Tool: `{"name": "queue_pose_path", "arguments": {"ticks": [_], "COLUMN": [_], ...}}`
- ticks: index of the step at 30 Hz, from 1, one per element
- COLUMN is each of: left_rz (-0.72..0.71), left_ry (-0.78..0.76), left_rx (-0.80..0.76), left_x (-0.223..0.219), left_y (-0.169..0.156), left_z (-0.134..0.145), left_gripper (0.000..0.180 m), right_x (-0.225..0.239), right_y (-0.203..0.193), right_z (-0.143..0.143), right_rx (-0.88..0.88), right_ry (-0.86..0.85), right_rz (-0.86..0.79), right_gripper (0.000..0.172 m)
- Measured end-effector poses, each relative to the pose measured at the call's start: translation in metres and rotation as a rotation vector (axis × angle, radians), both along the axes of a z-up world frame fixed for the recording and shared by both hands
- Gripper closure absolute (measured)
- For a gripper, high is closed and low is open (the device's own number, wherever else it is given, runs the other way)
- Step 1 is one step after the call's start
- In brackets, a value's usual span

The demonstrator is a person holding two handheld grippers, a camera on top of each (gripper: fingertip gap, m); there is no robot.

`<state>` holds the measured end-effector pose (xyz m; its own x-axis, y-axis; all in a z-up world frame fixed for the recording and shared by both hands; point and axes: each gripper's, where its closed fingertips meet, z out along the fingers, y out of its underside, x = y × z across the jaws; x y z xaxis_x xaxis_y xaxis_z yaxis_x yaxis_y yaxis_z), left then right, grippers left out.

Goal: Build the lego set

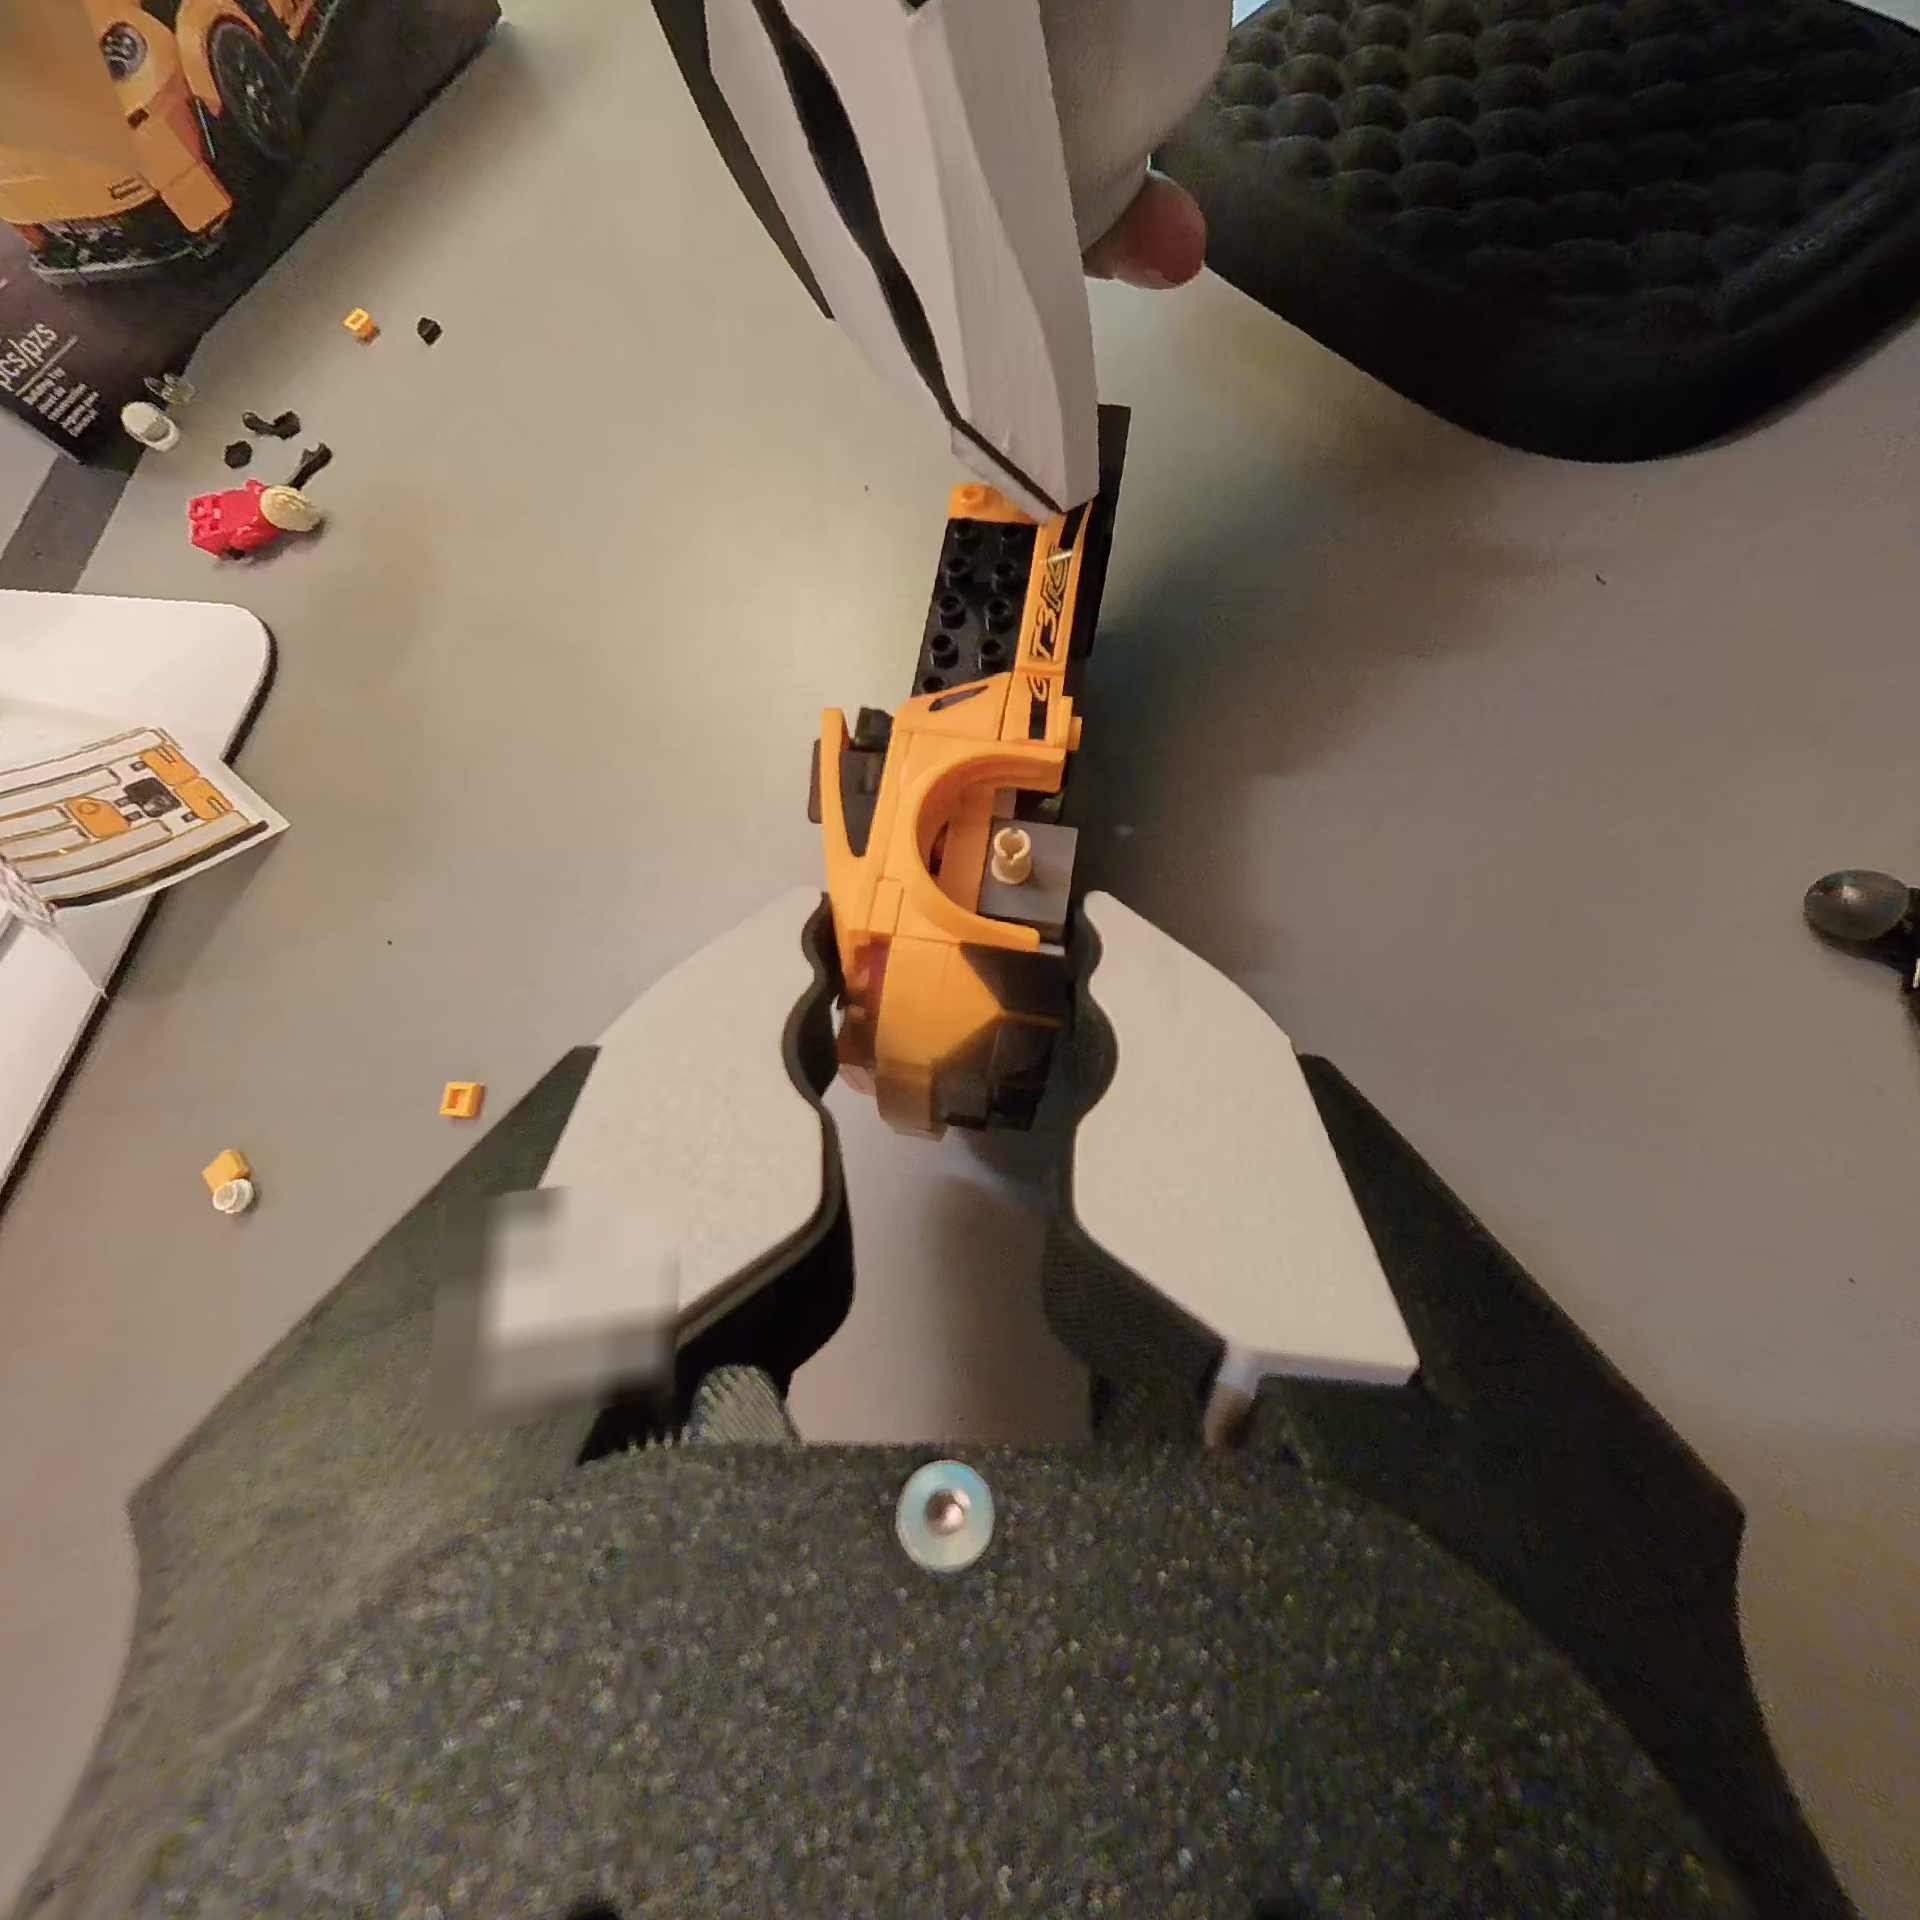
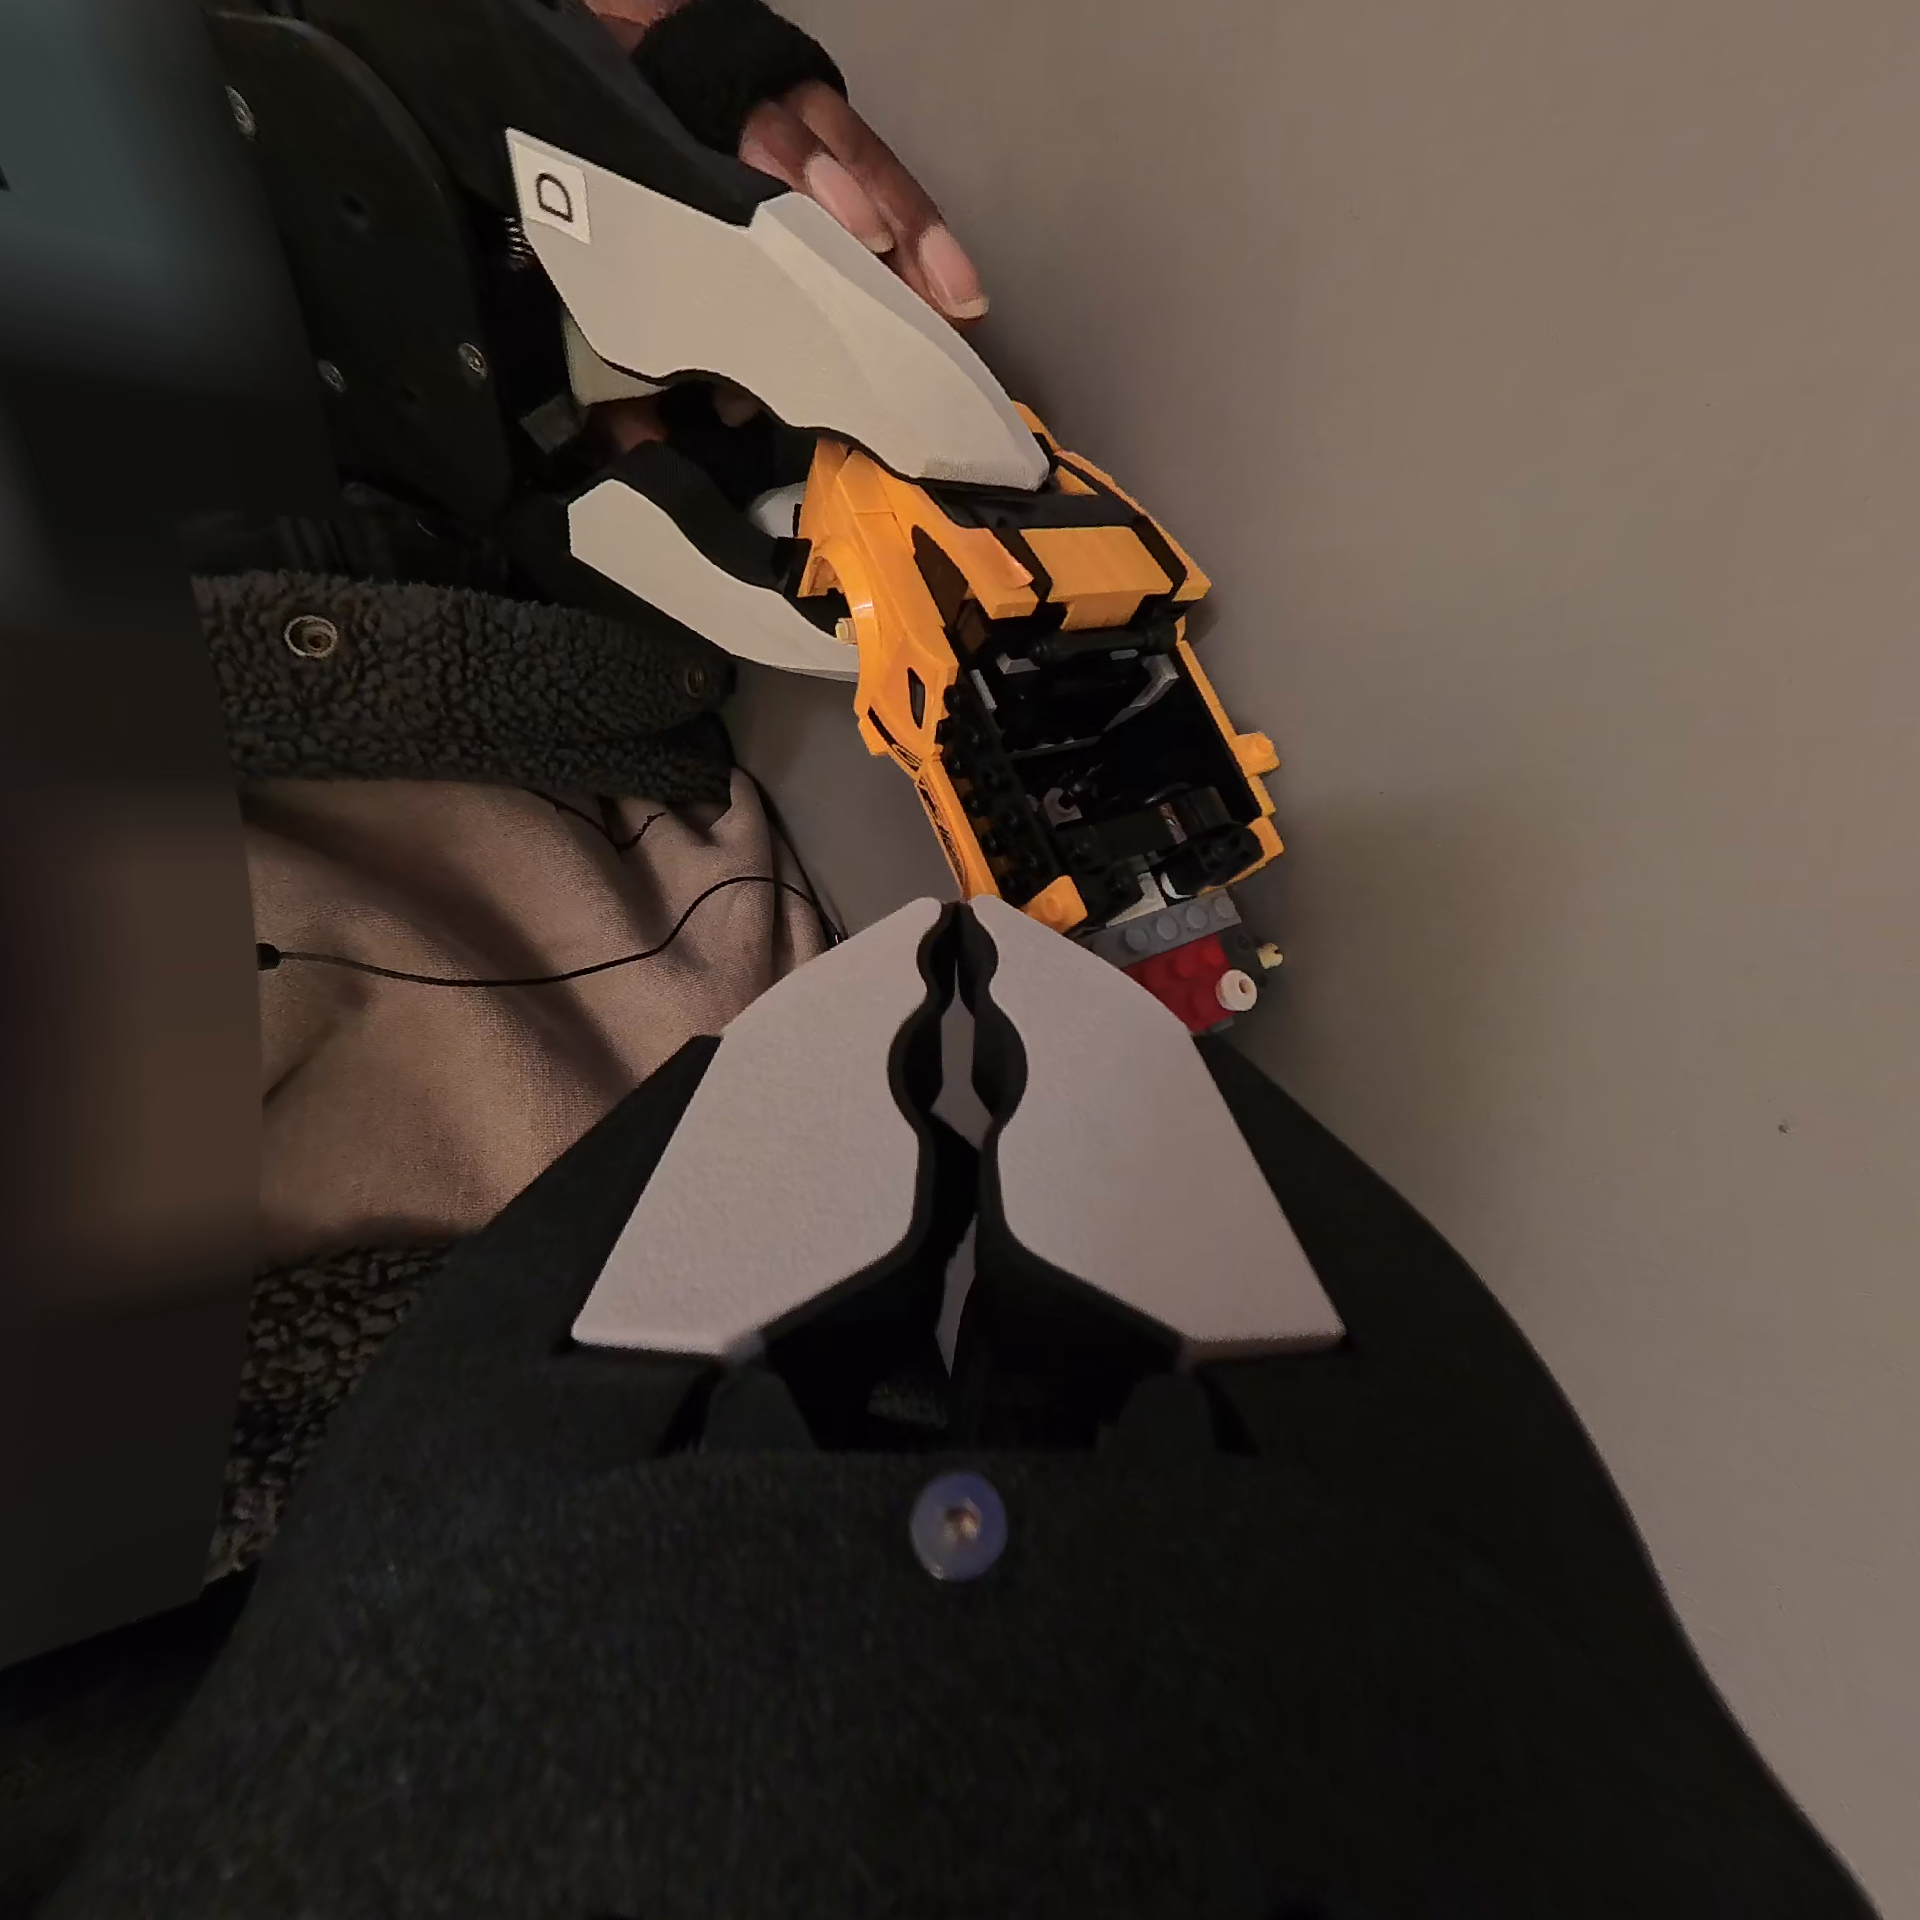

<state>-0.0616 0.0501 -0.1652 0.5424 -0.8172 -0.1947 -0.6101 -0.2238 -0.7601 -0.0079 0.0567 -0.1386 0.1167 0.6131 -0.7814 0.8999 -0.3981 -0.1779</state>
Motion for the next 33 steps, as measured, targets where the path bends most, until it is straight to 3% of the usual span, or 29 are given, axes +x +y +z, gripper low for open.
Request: {"name": "queue_pose_path", "arguments": {"ticks": [33], "left_rz": [-0.008], "left_ry": [-0.033], "left_rx": [-0.018], "left_x": [-0.0017], "left_y": [0.0026], "left_z": [-0.0032], "left_gripper": [0.138], "right_x": [-0.0033], "right_y": [0.0048], "right_z": [-0.0003], "right_rx": [0.051], "right_ry": [-0.068], "right_rz": [0.112], "right_gripper": [0.172]}}
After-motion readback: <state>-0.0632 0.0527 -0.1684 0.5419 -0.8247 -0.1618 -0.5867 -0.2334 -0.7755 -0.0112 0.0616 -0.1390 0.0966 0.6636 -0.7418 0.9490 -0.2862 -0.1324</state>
